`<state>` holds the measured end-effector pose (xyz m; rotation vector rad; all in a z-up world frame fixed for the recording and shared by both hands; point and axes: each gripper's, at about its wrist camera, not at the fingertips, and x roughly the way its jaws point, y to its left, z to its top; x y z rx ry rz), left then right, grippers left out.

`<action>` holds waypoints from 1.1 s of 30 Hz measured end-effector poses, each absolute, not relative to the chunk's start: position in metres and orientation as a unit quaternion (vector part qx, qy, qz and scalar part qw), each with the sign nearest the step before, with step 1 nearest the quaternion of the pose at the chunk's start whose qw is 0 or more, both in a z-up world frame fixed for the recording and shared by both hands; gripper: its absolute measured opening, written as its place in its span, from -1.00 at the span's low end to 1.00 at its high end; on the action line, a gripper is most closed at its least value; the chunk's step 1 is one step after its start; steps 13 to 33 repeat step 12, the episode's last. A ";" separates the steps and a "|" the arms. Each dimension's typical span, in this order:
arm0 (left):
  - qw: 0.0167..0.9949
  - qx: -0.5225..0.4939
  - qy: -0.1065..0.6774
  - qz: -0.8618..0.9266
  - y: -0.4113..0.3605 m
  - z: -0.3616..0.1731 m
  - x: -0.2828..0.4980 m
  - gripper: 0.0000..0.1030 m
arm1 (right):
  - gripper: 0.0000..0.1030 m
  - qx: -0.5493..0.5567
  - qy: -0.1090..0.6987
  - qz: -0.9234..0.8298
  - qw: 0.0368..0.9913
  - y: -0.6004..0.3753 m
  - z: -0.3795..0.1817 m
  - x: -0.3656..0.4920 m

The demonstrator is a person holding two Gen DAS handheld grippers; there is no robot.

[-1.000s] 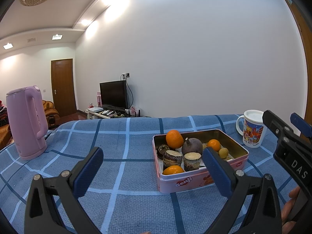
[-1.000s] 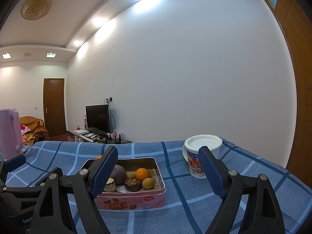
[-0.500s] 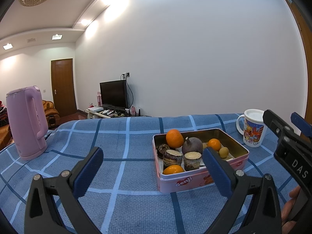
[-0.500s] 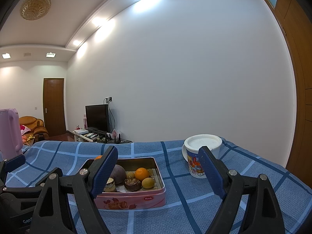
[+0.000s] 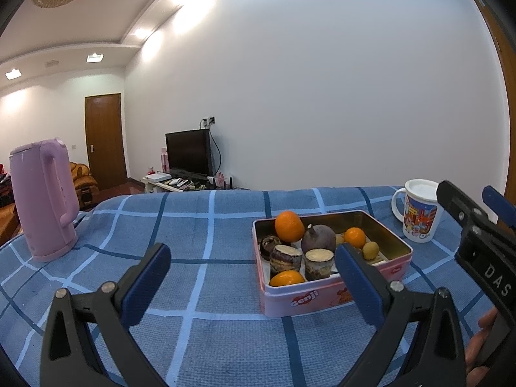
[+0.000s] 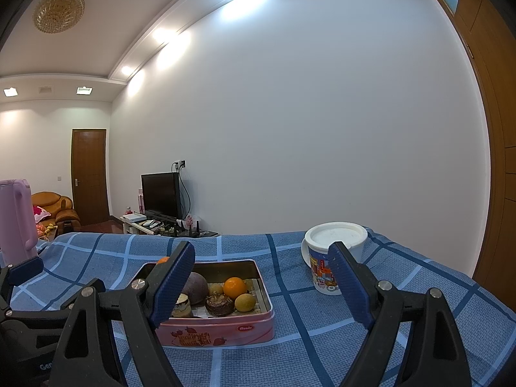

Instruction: Organize fruits

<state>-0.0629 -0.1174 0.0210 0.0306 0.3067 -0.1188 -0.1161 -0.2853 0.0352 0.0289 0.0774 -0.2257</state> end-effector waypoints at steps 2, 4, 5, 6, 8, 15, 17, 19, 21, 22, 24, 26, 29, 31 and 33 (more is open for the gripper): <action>0.986 0.018 0.152 -0.066 -0.118 0.021 -0.063 1.00 | 0.67 0.014 0.040 -0.112 0.993 -0.285 0.035 -0.116; 0.987 0.022 0.147 -0.067 -0.120 0.022 -0.066 1.00 | 0.67 0.014 0.040 -0.113 0.993 -0.286 0.035 -0.116; 0.987 0.024 0.146 -0.068 -0.120 0.022 -0.066 1.00 | 0.67 0.014 0.040 -0.113 0.993 -0.285 0.035 -0.115; 0.986 0.023 0.147 -0.069 -0.119 0.022 -0.066 1.00 | 0.67 0.014 0.040 -0.113 0.993 -0.285 0.035 -0.115; 0.986 0.022 0.150 -0.072 -0.119 0.022 -0.066 1.00 | 0.67 0.014 0.041 -0.113 0.993 -0.286 0.035 -0.115; 0.985 0.025 0.153 -0.071 -0.120 0.021 -0.064 1.00 | 0.67 0.016 0.044 -0.115 0.992 -0.287 0.034 -0.114; 0.985 0.025 0.153 -0.071 -0.120 0.021 -0.064 1.00 | 0.67 0.016 0.044 -0.115 0.992 -0.287 0.034 -0.114; 0.985 0.025 0.153 -0.071 -0.120 0.021 -0.064 1.00 | 0.67 0.016 0.044 -0.115 0.992 -0.287 0.034 -0.114; 0.985 0.025 0.153 -0.071 -0.120 0.021 -0.064 1.00 | 0.67 0.016 0.044 -0.115 0.992 -0.287 0.034 -0.114; 0.985 0.025 0.153 -0.071 -0.120 0.021 -0.064 1.00 | 0.67 0.016 0.044 -0.115 0.992 -0.287 0.034 -0.114; 0.985 0.025 0.153 -0.071 -0.120 0.021 -0.064 1.00 | 0.67 0.016 0.044 -0.115 0.992 -0.287 0.034 -0.114; 0.985 0.025 0.153 -0.071 -0.120 0.021 -0.064 1.00 | 0.67 0.016 0.044 -0.115 0.992 -0.287 0.034 -0.114; 0.985 0.025 0.153 -0.071 -0.120 0.021 -0.064 1.00 | 0.67 0.016 0.044 -0.115 0.992 -0.287 0.034 -0.114; 0.985 0.025 0.153 -0.071 -0.120 0.021 -0.064 1.00 | 0.67 0.016 0.044 -0.115 0.992 -0.287 0.034 -0.114; 0.985 0.025 0.153 -0.071 -0.120 0.021 -0.064 1.00 | 0.67 0.016 0.044 -0.115 0.992 -0.287 0.034 -0.114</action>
